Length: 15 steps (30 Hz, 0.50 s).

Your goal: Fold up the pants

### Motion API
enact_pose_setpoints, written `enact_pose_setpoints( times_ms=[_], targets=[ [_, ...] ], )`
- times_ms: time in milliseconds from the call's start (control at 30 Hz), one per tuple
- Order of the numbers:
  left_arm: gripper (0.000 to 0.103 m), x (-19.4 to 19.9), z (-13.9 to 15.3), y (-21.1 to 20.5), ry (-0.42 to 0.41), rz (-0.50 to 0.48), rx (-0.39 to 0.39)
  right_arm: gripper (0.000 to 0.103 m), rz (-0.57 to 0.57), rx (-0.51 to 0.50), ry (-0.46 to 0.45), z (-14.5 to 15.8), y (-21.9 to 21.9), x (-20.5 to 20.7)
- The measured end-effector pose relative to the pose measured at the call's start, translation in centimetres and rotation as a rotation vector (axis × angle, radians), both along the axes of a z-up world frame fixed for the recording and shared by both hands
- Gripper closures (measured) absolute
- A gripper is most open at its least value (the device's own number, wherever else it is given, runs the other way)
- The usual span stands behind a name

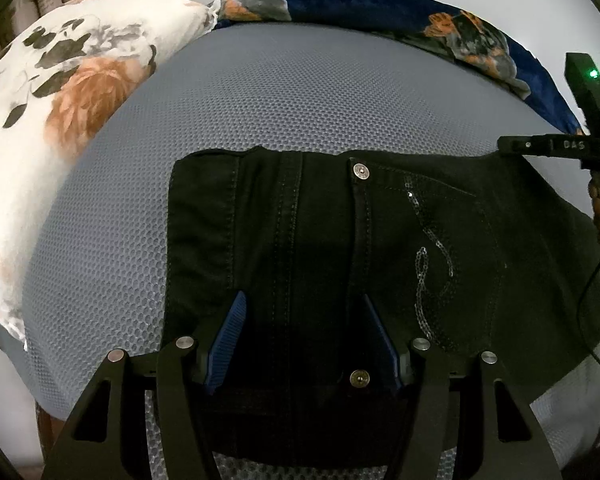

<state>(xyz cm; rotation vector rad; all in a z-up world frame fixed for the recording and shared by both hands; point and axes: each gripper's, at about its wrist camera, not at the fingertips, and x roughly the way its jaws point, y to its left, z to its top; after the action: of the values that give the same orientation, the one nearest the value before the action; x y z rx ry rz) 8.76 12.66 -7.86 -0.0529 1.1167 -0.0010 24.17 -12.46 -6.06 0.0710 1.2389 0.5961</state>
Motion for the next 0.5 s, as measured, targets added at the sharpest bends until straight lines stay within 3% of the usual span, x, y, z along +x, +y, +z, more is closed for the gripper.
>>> enact_pose_setpoints(
  times_ms=[133, 233, 367, 500],
  targets=[
    [0.042, -0.3, 1.6, -0.5, -0.051, -0.017, -0.021, 0.087, -0.064, 0.000, -0.089, 3.0, -1.9, -1.4],
    [0.042, -0.6, 3.4, -1.8, -0.123, -0.065, -0.016, 0.072, -0.130, -0.020, -0.115, 4.4, -4.5, -3.6],
    [0.042, 0.6, 4.6, -5.5, -0.191, -0.184, -0.039, 0.071, -0.196, -0.080, -0.105, 3.9, -7.4, -7.1],
    [0.042, 3.0, 3.9, -9.6, -0.206, -0.293, -0.088, 0.071, -0.260, -0.129, -0.077, 2.4, -9.9, -9.8]
  ],
)
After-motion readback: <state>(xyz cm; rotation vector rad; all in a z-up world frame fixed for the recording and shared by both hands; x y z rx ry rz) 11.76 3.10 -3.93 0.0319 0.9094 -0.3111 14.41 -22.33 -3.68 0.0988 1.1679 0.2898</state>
